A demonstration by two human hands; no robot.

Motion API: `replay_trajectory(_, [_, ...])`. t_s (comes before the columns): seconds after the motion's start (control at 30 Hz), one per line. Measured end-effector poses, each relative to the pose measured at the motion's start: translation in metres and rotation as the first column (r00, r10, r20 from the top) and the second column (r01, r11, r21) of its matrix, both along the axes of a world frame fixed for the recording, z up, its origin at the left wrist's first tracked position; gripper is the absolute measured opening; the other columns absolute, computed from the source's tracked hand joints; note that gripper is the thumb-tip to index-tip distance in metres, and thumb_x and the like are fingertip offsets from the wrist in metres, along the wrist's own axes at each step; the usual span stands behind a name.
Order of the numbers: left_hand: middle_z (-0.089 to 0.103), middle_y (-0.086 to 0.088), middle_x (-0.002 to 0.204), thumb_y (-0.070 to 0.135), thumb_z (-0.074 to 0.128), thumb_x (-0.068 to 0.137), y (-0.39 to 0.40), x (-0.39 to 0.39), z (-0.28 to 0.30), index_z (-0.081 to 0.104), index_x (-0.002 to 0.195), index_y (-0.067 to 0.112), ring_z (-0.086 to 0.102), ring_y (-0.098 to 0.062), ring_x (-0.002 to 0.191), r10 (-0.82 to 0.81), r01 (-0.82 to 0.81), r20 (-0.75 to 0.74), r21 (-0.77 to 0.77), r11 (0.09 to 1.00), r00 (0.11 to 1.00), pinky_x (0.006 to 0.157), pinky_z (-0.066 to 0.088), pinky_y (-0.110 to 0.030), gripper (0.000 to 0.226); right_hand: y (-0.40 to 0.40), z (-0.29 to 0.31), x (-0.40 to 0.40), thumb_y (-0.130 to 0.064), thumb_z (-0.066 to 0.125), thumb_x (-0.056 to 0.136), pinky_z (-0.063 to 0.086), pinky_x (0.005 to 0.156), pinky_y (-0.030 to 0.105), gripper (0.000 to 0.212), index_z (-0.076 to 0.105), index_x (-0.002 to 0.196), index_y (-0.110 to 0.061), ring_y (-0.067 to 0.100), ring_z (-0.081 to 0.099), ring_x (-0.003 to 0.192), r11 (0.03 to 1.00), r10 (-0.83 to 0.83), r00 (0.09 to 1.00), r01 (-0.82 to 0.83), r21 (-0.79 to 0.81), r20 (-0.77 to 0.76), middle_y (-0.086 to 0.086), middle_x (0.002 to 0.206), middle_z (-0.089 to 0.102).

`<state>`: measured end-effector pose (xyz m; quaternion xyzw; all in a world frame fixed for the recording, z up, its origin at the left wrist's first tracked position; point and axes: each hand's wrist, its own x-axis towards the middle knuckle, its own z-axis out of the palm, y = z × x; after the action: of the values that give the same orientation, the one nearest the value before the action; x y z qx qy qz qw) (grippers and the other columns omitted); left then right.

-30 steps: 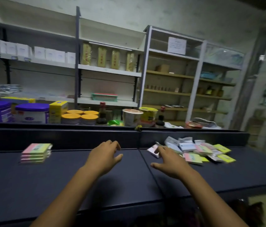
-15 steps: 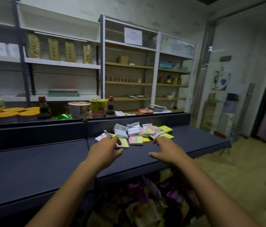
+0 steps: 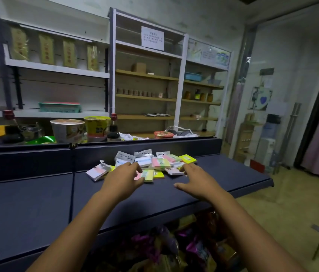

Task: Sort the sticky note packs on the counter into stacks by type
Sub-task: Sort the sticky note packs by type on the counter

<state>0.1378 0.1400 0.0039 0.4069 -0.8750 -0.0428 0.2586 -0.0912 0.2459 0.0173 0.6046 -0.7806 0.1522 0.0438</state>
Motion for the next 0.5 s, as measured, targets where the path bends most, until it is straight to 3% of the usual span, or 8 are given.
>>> replay_trajectory(0.33, [0.062, 0.008, 0.116, 0.047, 0.058, 0.091, -0.09, -0.063, 0.003, 0.057, 0.117, 0.031, 0.059, -0.016, 0.106, 0.107, -0.11, 0.04, 0.064, 0.992, 0.993, 0.084, 0.051, -0.035, 0.031, -0.086, 0.002, -0.067, -0.055, 0.065, 0.084, 0.049, 0.095, 0.04, 0.058, 0.05, 0.13, -0.023, 0.018, 0.05, 0.122, 0.999, 0.043, 0.998, -0.043, 0.006, 0.05, -0.002, 0.133, 0.052])
replay_trajectory(0.5, [0.062, 0.004, 0.12, 0.048, 0.056, 0.092, -0.12, -0.085, -0.009, 0.057, 0.119, 0.028, 0.058, -0.019, 0.11, 0.194, -0.201, 0.078, 0.102, 0.974, 0.978, 0.086, 0.052, -0.036, 0.034, -0.123, -0.006, -0.095, -0.056, 0.066, 0.084, 0.047, 0.089, 0.033, 0.057, 0.05, 0.129, -0.024, 0.015, 0.051, 0.118, 0.996, 0.086, 0.993, -0.086, -0.007, 0.078, -0.004, 0.128, 0.052])
